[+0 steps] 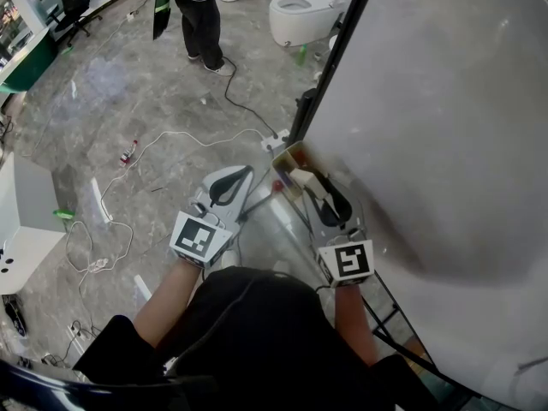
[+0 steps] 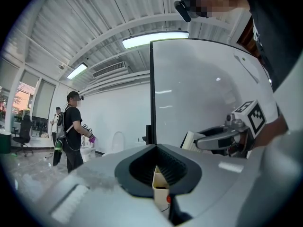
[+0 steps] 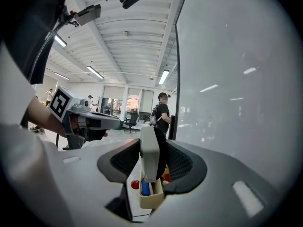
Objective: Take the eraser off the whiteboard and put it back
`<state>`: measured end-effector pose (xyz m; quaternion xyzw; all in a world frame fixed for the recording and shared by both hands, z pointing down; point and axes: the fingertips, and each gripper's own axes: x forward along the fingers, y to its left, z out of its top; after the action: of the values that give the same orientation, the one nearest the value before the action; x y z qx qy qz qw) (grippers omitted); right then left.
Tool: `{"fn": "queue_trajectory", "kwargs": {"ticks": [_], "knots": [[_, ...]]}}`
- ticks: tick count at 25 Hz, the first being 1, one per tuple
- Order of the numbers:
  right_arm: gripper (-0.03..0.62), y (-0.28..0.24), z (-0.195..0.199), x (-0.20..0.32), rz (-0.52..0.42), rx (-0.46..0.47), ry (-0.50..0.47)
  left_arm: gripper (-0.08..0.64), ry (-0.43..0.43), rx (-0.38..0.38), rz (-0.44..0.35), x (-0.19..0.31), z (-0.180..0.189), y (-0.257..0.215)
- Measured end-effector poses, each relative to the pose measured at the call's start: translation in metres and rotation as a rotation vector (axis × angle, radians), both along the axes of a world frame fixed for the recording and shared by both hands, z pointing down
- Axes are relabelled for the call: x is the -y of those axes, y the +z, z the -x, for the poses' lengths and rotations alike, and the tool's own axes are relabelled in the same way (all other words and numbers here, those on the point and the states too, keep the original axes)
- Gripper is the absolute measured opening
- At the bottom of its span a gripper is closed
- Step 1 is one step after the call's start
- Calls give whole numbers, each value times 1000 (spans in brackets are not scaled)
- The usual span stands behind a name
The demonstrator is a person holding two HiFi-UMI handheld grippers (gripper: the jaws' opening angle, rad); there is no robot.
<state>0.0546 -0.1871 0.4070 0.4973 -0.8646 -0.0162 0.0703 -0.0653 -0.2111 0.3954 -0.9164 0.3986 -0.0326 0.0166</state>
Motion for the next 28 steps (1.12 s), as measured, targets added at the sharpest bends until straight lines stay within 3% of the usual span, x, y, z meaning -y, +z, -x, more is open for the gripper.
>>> {"fn": "queue_trajectory", "kwargs": {"ticks": [8, 18, 28], "knots": [[176, 21, 3, 5, 47, -15, 2, 5, 6, 34, 3, -2, 6, 7], [176, 47, 10, 14, 97, -57, -4, 5, -25, 7, 20, 1, 13, 8], [176, 65, 14, 16, 132, -79, -1, 5, -29, 27, 14, 2, 21, 10]]}}
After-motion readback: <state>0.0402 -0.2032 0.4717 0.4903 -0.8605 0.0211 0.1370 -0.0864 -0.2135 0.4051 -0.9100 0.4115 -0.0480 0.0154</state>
